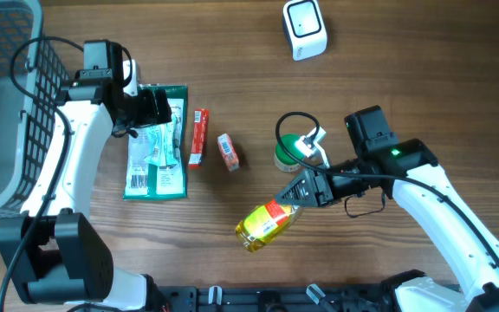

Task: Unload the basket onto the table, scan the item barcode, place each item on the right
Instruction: 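Lift the oil bottle and tilt it toward the white scanner, then hold the oil bottle under the white scanner with the right gripper, then carry the oil bottle to the right edge and set it down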

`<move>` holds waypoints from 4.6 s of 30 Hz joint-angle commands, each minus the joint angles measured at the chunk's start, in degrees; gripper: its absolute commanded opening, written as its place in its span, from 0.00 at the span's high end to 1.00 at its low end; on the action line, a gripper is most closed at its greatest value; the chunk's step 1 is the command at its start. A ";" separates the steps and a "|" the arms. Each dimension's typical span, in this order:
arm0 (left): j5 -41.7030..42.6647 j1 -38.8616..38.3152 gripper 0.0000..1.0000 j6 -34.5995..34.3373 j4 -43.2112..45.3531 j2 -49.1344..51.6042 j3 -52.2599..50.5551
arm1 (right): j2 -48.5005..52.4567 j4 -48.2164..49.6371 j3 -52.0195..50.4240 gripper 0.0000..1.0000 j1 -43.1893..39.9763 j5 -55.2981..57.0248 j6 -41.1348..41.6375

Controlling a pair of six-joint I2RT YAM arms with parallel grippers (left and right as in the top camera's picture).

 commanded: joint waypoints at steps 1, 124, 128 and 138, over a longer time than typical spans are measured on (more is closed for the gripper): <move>-0.35 0.26 0.00 0.07 -0.04 -0.74 0.59 | -0.48 0.46 -0.09 0.72 0.24 -3.91 0.22; -0.35 0.26 0.00 0.07 -0.04 -0.74 0.59 | 39.06 1.90 63.56 0.68 -11.80 83.32 -2.01; -0.35 0.26 0.00 0.07 -0.07 -0.74 0.59 | 39.12 -3.39 63.23 0.66 -22.60 72.85 -0.98; -0.35 0.26 0.00 0.07 -0.04 -0.74 0.59 | 36.70 -14.12 63.21 0.74 -35.08 64.32 0.02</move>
